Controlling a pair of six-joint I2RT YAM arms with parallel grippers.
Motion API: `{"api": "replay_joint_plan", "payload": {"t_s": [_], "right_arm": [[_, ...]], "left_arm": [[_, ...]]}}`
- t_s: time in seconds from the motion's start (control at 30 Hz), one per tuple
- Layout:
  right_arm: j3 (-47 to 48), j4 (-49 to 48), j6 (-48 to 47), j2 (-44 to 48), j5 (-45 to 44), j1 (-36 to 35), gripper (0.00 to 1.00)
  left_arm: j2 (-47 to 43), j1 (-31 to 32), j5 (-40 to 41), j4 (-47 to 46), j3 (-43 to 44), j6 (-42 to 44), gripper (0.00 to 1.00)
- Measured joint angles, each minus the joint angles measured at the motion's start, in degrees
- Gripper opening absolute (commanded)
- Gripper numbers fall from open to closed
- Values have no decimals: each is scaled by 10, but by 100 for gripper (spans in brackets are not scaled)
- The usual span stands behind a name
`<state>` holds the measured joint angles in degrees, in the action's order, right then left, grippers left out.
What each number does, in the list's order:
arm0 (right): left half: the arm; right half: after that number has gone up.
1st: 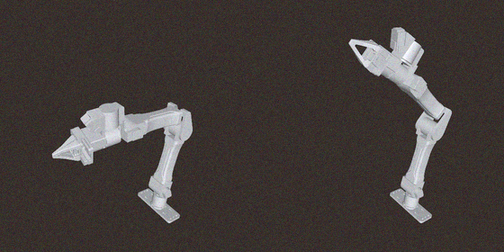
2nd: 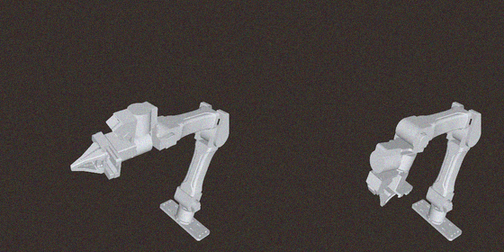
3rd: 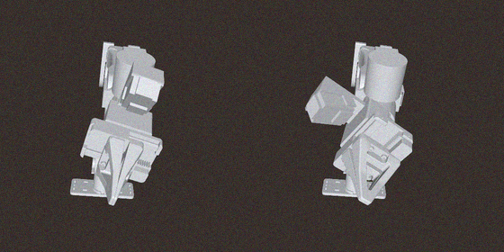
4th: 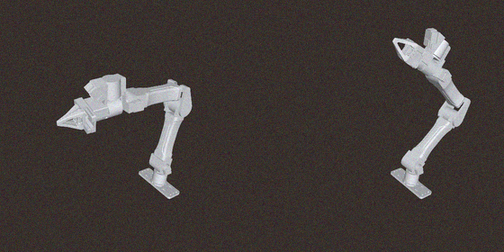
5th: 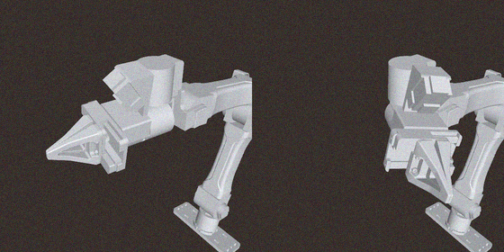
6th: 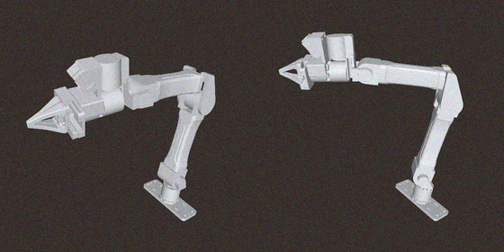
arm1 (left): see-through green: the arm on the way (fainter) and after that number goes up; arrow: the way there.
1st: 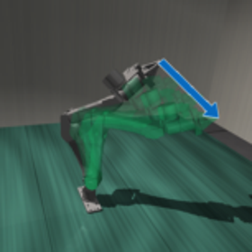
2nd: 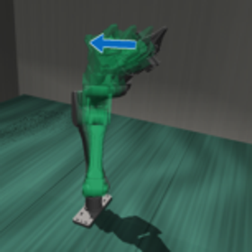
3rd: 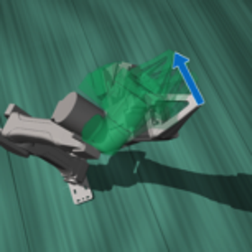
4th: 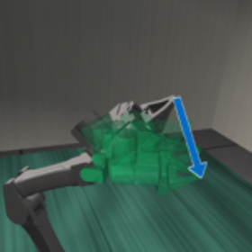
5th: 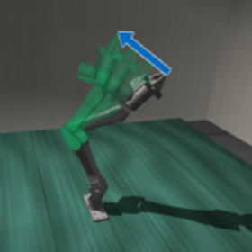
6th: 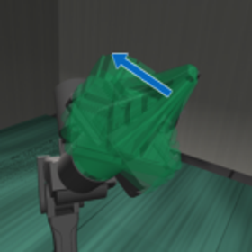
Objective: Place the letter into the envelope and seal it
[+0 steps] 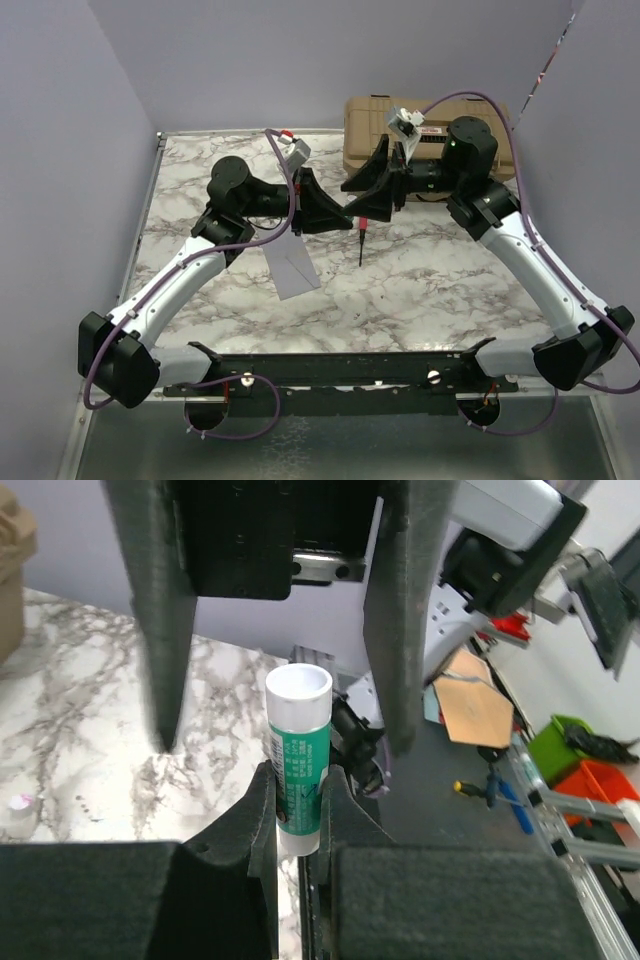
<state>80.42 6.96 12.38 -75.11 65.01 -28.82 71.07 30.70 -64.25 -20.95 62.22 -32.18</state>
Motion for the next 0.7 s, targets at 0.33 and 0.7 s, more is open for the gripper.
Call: {"api": "replay_joint_plan", "payload": {"t_s": [0.33,0.7], "right_arm": [[-22,-26,193,-19,-312,-16,70],[-8,9,232,-63,-402,-27,53]], "left_arm": [[15,-2,190,21,-31,21,0],[20,-3,290,39,-46,30,0]]}}
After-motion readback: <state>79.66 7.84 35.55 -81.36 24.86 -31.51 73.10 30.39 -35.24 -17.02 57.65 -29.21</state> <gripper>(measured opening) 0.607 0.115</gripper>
